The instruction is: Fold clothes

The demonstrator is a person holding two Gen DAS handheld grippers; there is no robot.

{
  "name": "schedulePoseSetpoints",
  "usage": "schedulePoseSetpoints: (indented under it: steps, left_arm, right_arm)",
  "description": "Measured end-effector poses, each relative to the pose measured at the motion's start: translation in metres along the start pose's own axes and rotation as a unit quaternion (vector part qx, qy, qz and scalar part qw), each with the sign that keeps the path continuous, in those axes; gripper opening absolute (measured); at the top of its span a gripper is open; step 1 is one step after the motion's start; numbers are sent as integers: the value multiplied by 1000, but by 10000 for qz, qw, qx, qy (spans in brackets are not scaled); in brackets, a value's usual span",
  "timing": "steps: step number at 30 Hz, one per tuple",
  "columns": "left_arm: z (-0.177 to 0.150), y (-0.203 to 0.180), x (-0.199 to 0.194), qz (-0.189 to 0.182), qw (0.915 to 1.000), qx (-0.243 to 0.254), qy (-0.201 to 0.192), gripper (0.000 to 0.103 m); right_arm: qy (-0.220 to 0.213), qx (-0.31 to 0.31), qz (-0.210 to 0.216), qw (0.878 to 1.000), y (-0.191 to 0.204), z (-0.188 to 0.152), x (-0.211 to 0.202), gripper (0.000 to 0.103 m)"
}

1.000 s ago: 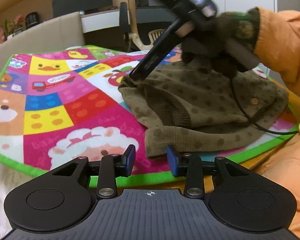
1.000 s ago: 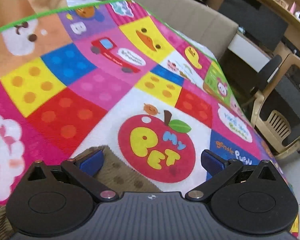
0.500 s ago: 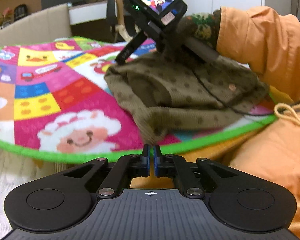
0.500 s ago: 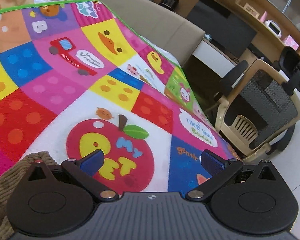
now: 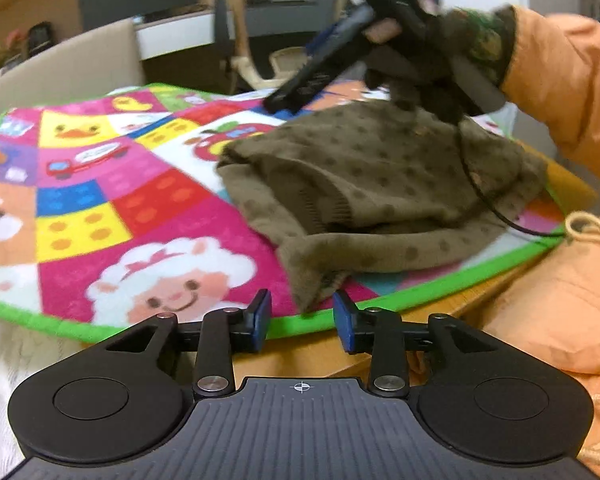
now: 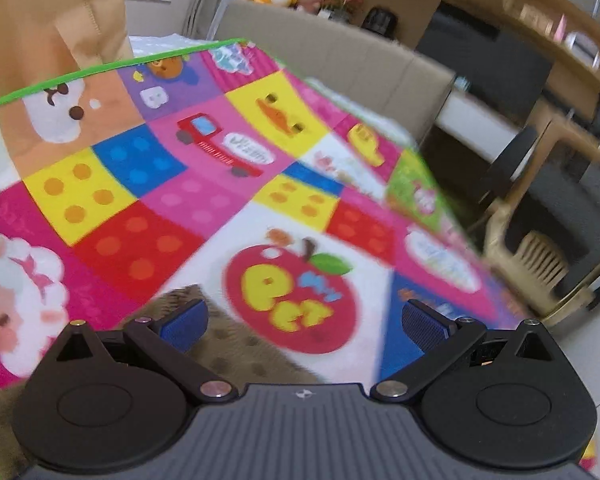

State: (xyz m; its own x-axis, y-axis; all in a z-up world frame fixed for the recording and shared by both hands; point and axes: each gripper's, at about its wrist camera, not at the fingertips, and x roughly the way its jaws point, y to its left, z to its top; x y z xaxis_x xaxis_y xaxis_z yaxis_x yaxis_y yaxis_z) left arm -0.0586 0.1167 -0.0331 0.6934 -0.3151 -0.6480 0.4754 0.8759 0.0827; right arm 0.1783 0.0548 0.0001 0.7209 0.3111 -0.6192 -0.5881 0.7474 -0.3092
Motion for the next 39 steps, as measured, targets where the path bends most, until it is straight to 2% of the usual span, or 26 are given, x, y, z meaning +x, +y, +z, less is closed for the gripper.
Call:
schedulePoseSetpoints:
  steps: [2,3,5,6,9,14,17,18,20,22,25,27,31,33,36,38,39]
  left_arm:
    - [3,-4,6,115,9999,91,-18,45]
    - [5,-4,9,196,9998,91,-22,44]
    - [6,-1,14,305,9995,84,-39,12]
    - [7,0,15,338,9994,87,-50,5]
    - [7,-2,5,265,9995,125,-90,4]
    - [-2,-9,-15,97,9999,89,-17,5]
    - [-10,-8,-20,-93,9999,-10,120,5]
    - [-12,-6,-22,-172,9997,-83,140,6]
    - [-11,4,-26,-373,9987,-353,74,19]
    - [-3,15,-31,-490,9961,-717,-142,56]
    - [13,34,-28,-770,9871,-1351,-395,77]
    - [25,46,-16,-827,9800,-1755,-436,85]
    - [53,70,33,-940,9617,-2564,-233,88]
    - [65,72,56,-1107,9561,-2712,-72,92]
    - [82,61,82,-1179,9623,-2445,163,92]
    - [88,53,95,-1077,9677,-2262,279,85]
    - [91,51,101,-1000,9693,-2222,330,77]
  right_arm:
    - [173,-30,53,9998,7,-1,13,103]
    - [209,-95,-73,9997,11,-2,20,103]
    - [216,-157,-427,9987,14,-5,32,103]
    - [224,-96,-521,9983,11,-6,36,103]
    - [312,193,-738,9966,-2,-7,48,103]
    - [417,500,-830,9944,-14,-15,63,103]
    - [141,524,-753,9957,-17,-15,48,103]
    - [12,545,-696,9961,-19,-15,39,103]
    - [-362,637,-506,9960,-31,-19,3,103]
    - [-665,822,-352,9938,-49,-28,-35,103]
    - [-963,1252,-313,9870,-85,-57,-91,103]
    - [-934,1519,-426,9831,-107,-86,-118,103]
    - [-358,1991,-791,9761,-133,-155,-137,103]
    - [-24,2351,-905,9677,-142,-188,-135,103]
    - [349,2868,-855,9535,-152,-217,-123,102]
    - [557,2768,-859,9555,-151,-218,-108,99]
    - [635,2655,-876,9580,-149,-215,-100,99]
